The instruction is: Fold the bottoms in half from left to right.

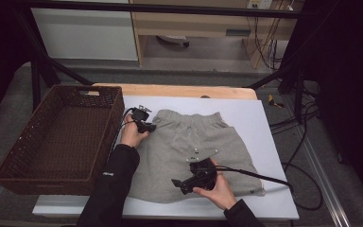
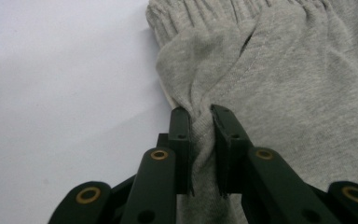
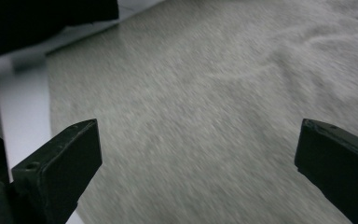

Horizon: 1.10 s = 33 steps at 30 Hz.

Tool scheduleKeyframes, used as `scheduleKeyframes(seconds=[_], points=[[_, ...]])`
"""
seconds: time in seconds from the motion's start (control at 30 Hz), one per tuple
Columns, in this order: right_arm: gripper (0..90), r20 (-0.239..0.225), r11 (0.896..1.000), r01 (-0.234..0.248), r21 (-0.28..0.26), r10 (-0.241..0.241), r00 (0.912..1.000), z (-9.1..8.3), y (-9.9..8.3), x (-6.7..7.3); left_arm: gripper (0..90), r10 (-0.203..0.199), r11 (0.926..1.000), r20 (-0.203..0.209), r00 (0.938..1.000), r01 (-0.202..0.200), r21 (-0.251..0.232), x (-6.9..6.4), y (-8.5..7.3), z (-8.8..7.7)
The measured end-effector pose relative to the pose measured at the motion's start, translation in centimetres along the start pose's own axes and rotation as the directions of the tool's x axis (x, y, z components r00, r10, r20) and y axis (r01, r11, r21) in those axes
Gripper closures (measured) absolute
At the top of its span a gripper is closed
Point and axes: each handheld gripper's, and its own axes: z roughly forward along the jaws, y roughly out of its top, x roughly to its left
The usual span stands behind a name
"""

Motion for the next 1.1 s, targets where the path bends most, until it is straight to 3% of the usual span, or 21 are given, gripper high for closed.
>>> scheduleKeyframes(seconds=[0.7,1.1], points=[[4.8,-0.067,0.992,0.113,0.057,-0.109,0.9918,4.0,2.6,5.6,78.3,-0.003,1.0000,0.003,1.0000,0.003,0.000,0.1,0.0,0.0],[8.4,-0.093,0.988,0.132,0.078,-0.125,0.9878,5.8,2.5,6.9,78.3,-0.007,1.0000,0.007,0.9999,0.007,-0.001,0.1,0.0,0.0]])
